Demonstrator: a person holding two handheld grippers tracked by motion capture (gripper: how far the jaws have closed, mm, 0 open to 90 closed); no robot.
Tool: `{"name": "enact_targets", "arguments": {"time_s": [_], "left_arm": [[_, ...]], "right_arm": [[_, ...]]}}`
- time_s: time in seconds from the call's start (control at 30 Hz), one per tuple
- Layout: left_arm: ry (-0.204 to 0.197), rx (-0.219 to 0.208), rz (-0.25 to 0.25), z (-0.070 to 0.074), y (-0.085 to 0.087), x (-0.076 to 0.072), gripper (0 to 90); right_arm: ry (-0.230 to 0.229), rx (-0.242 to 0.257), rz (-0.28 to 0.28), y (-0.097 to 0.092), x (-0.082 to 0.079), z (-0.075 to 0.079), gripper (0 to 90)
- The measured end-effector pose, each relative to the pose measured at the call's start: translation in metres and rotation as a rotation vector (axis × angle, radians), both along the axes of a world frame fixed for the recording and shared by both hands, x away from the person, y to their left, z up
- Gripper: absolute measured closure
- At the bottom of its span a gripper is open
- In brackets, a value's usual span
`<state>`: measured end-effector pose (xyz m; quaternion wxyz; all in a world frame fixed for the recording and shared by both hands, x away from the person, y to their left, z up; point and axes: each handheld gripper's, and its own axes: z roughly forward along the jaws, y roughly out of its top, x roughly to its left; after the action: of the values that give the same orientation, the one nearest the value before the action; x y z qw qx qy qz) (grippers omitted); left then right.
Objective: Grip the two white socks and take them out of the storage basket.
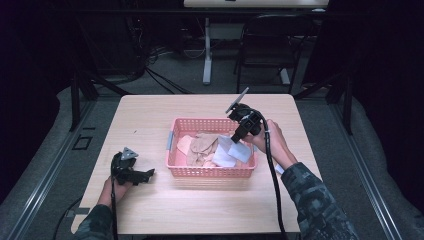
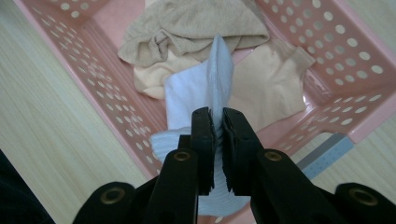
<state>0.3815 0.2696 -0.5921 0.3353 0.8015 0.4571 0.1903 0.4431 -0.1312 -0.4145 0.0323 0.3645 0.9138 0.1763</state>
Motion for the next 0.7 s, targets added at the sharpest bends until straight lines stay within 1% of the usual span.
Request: {"name": "enact_targets", "arguments": {"time_s": [0.2,0.23,0.3,0.47,0.5,0.6,0.63,0.7], "left_arm": [[0.0,0.0,0.0,0.0,0.0,0.0,0.1],[0.0,0.0,0.0,0.0,0.0,0.0,0.1],[0.0,0.0,0.0,0.0,0.0,0.0,0.1],[0.0,0.0,0.0,0.0,0.0,0.0,0.1],[0.0,0.0,0.0,0.0,0.0,0.0,0.1],[0.0,0.0,0.0,0.0,0.0,0.0,0.1],[0.0,0.0,0.0,0.0,0.0,0.0,0.1],[0.0,0.0,0.0,0.0,0.0,0.0,0.1]], "right_arm": [[-0.026,0.0,0.01,-0.001,-0.003,0.014,83.5],[-0.03,0.007,0.007,-0.001,-0.004,0.016,83.5],[-0.044,0.006,0.011,0.0,-0.006,0.022,83.5],[-0.063,0.005,0.024,0.0,-0.008,0.035,83.6],[-0.07,0.015,0.016,0.0,-0.009,0.038,83.6],[-0.077,0.009,0.025,0.0,-0.009,0.045,83.6],[-0.085,0.013,0.019,0.0,-0.01,0.046,83.6],[-0.086,0.004,0.024,-0.001,-0.009,0.052,83.6]]}}
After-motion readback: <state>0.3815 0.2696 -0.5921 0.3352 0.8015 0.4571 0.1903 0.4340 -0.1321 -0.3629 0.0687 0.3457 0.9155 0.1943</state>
